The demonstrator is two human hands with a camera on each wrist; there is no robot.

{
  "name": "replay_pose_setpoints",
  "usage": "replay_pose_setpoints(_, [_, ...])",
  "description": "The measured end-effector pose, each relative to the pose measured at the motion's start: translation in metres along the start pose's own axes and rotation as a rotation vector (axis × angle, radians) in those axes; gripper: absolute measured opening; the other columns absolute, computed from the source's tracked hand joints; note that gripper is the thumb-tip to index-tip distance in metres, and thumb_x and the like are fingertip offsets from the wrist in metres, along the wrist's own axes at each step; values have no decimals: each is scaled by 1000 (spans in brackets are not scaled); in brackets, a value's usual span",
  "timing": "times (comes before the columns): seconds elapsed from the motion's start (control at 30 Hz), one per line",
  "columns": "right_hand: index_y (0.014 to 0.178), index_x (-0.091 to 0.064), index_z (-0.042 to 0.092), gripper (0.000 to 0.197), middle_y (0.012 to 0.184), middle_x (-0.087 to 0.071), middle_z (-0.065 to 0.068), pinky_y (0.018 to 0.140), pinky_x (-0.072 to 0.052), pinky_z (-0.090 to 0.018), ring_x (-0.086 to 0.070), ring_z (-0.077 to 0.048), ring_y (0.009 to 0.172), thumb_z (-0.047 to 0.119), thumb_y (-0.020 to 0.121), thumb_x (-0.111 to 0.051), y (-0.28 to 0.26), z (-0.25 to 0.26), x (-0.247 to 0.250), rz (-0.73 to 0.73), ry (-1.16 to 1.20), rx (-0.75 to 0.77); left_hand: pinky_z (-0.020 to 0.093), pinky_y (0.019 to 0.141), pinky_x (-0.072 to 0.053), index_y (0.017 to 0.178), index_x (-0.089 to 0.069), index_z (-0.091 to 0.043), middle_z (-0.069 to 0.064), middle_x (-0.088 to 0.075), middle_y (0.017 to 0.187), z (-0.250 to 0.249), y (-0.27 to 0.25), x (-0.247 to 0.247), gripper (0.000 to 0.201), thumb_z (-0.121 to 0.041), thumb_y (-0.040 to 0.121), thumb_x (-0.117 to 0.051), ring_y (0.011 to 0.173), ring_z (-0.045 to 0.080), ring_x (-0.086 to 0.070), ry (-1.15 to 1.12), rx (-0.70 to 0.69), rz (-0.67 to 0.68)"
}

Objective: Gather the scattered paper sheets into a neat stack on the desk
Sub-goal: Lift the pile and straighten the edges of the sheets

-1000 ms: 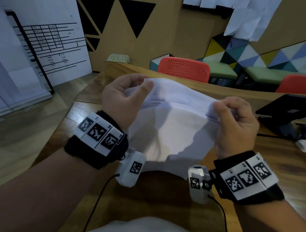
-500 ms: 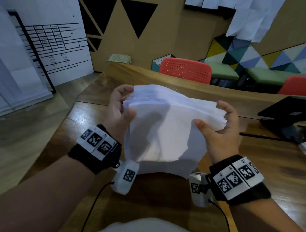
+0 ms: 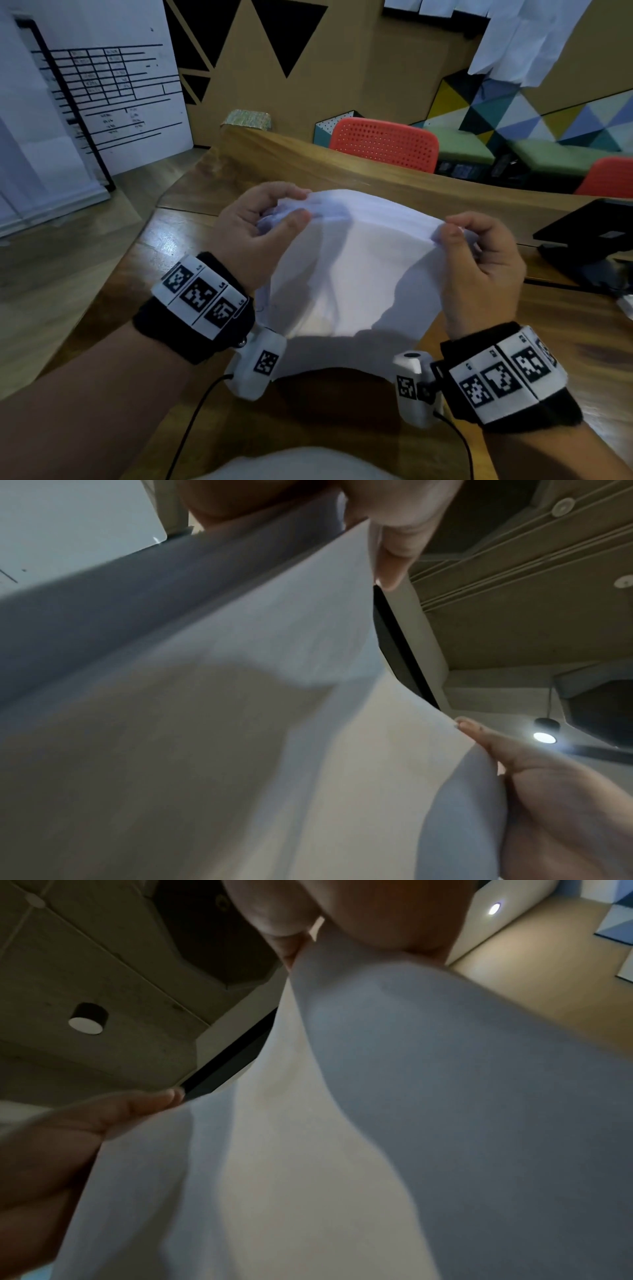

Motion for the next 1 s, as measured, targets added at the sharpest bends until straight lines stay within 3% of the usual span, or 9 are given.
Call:
replay_pose_setpoints(0.1, [77, -55, 24, 28, 60, -61, 17, 63, -43, -10, -53, 3, 61, -2, 87, -52, 4, -5, 10, -81, 126, -44, 9, 55, -46, 70, -56, -22, -23, -67, 67, 2, 0, 1, 14, -12, 73, -65, 59, -6, -58, -57, 10, -43])
replay_pose_setpoints(0.2, [81, -54, 23, 21, 71, -62, 16, 64, -44, -12, -53, 2, 64, 3, 86, -51, 3, -3, 10, -58, 135, -25, 9, 51, -45, 75, -51, -21, -21, -64, 64, 5, -1, 0, 20, -8, 71, -66, 53, -4, -56, -92, 10, -43])
replay_pose_setpoints(0.37, [92, -59, 52, 19, 90, -56, 20, 69, -49, -43, -52, -20, 77, 38, 80, -61, -6, -1, -10, 150, -166, 64, 9, 54, -49, 91, -55, -25, -14, -67, 76, 6, 0, -5, 37, -1, 71, -73, 63, -5, -64, -101, 33, -6])
replay_pose_setpoints(0.47, [95, -56, 53, 30, 95, -57, 26, 71, -51, -33, -53, -14, 79, 34, 75, -68, -7, -7, -10, 130, -157, 13, 10, 52, -48, 81, -57, -28, -12, -63, 79, 13, -2, -7, 32, -11, 65, -78, 60, -6, -61, -54, 79, -18])
replay_pose_setpoints(0.53, [97, -54, 45, 44, 98, -55, 17, 68, -51, -22, -56, -11, 78, 12, 76, -72, -7, -17, -11, 100, -89, -51, 12, 56, -50, 76, -57, -31, -8, -63, 80, 17, -2, -8, 25, -20, 61, -74, 61, -4, -59, -24, 93, -55])
replay_pose_setpoints(0.67, [88, -54, 37, 45, 87, -55, 12, 63, -51, -16, -59, 1, 70, -5, 78, -66, -6, -15, -12, 19, -46, -75, 20, 60, -54, 71, -59, -31, -6, -66, 82, 16, 2, -8, 19, -16, 65, -68, 70, 5, -62, 5, 92, -130])
replay_pose_setpoints(0.8, [98, -57, 42, 44, 104, -56, 3, 82, -50, -29, -55, -19, 96, 3, 79, -66, -5, -3, -9, 4, -60, 18, 16, 60, -52, 77, -59, -32, -14, -69, 80, -4, 5, -3, 22, -18, 66, -72, 71, 3, -64, -28, -22, -121])
replay_pose_setpoints(0.9, [98, -58, 49, 41, 99, -55, 14, 74, -51, -24, -59, -3, 83, 10, 86, -62, -7, -7, -14, 80, -141, 40, 11, 68, -50, 77, -64, -29, -25, -70, 76, -2, 9, -3, 16, -21, 66, -72, 76, -5, -64, -22, -33, -79])
replay_pose_setpoints(1.0, [94, -61, 55, 29, 99, -56, 19, 78, -51, -26, -60, -13, 92, 27, 87, -58, -5, -4, -12, 85, -256, 118, 11, 71, -50, 70, -66, -26, -24, -71, 75, 10, 13, 2, 10, -17, 69, -70, 78, -5, -65, -21, -2, -94])
Point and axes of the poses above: each hand's wrist, its own y-axis towards the middle knuckle, its own x-axis out of the back of the hand, z = x × y, the point moved 10 cm from there along y, towards the middle knuckle
